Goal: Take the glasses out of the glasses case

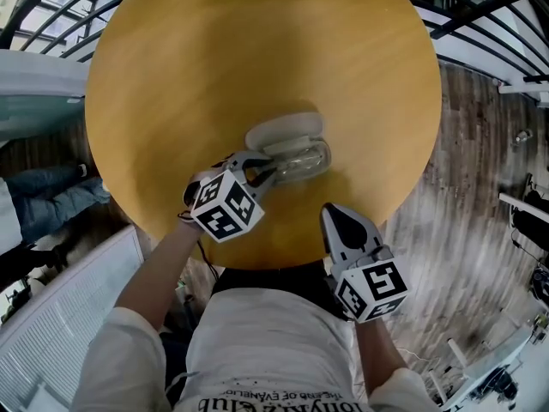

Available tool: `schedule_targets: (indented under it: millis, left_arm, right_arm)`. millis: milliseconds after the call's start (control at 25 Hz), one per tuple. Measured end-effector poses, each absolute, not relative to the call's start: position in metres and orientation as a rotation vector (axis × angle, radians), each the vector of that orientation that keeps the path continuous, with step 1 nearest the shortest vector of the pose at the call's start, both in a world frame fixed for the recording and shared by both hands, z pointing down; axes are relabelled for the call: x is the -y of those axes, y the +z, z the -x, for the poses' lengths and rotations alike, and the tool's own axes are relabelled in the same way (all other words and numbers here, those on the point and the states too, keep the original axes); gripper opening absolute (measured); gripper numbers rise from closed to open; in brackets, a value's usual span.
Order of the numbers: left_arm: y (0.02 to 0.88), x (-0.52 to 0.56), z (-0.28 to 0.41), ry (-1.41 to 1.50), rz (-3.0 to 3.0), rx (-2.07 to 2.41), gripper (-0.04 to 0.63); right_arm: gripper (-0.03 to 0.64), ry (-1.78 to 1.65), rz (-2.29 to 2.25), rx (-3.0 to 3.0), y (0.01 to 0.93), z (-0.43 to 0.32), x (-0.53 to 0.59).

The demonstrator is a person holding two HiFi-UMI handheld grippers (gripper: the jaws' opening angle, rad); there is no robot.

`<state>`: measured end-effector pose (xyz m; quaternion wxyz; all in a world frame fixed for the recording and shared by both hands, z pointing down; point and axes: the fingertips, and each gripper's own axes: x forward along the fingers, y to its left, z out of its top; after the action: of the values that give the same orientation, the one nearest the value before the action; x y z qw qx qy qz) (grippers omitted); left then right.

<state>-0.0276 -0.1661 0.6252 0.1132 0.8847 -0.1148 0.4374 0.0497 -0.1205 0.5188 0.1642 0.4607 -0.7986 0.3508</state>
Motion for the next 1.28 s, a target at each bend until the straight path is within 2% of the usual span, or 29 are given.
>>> schedule_targets:
  millis: [840, 1280]
  left_arm:
    - [0.642, 0.161, 0.018, 1.565, -2.562, 0.12, 0.063]
    - [0.645, 0.16, 0.013, 1.615, -2.537, 0.123, 0.038]
  right_arm:
    - [0.025, 1.035, -1.32, 2.268, 0.525, -0.057, 0.12]
    - [0.025, 1.043, -1.32, 2.269, 0.528, -0.063, 0.12]
